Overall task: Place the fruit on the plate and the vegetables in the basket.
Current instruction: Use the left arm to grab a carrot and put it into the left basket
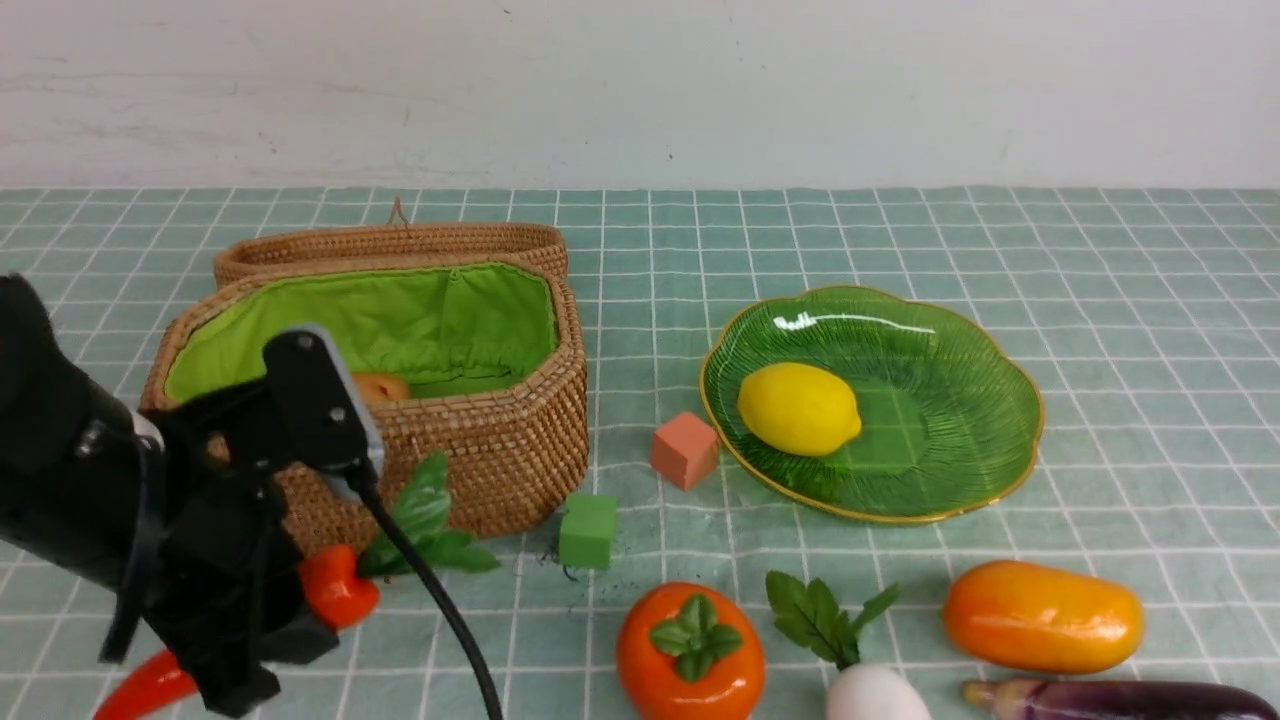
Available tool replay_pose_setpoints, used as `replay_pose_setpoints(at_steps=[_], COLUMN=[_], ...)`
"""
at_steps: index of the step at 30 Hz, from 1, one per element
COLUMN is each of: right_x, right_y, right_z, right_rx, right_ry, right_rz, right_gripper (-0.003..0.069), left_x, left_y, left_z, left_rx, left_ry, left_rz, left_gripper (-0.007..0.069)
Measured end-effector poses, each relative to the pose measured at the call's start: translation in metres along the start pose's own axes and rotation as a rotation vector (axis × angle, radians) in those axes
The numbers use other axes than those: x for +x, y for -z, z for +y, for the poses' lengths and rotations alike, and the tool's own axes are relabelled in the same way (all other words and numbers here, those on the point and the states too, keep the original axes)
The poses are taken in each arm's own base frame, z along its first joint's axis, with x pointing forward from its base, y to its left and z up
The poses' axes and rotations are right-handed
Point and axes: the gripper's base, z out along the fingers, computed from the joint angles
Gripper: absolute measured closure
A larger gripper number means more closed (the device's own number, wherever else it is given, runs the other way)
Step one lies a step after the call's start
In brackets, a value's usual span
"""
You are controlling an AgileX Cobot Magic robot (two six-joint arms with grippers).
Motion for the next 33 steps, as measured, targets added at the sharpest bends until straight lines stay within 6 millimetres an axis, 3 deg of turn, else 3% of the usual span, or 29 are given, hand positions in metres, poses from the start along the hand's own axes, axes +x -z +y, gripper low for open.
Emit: replay_pose_setpoints(at_steps=[1,4,5,9,13,18,24,33], right_x=[0.000,0.000,0.000,0.000,0.000,0.000,0.000,0.000], right_y=[0.000,0.000,0.000,0.000,0.000,0.000,0.000,0.000], right_z=[0.000,0.000,0.000,0.000,0.000,0.000,0.000,0.000], right_rx=[0.000,0.000,0.000,0.000,0.000,0.000,0.000,0.000], right_ry=[0.000,0.000,0.000,0.000,0.000,0.000,0.000,0.000], right_rz=[0.000,0.000,0.000,0.000,0.000,0.000,0.000,0.000], right_gripper=[0.0417,0.0417,0.0417,0.0417,0.0417,0.0417,0.0417,0.0417], left_x=[-0.001,-0.021,-0.023,-0.048,-0.073,-0.090,-0.100,-0.093], left_y=[0.004,0.052,0.054,0.095,0.107,0.089,0.021,-0.049], left_z=[0.000,0.008,0.008,0.024,0.047,0.068,0.094,0.108], left_rx=[-0.008,-0.122,-0.128,-0.261,-0.395,-0.440,-0.402,-0.326], left_ry=[-0.002,-0.015,-0.015,-0.033,-0.033,-0.035,-0.054,-0.070], left_rz=[-0.009,-0.140,-0.146,-0.290,-0.418,-0.447,-0.363,-0.206], left_gripper=[0.0274,0.0274,0.0274,0.0274,0.0274,0.0274,0.0274,0.0274])
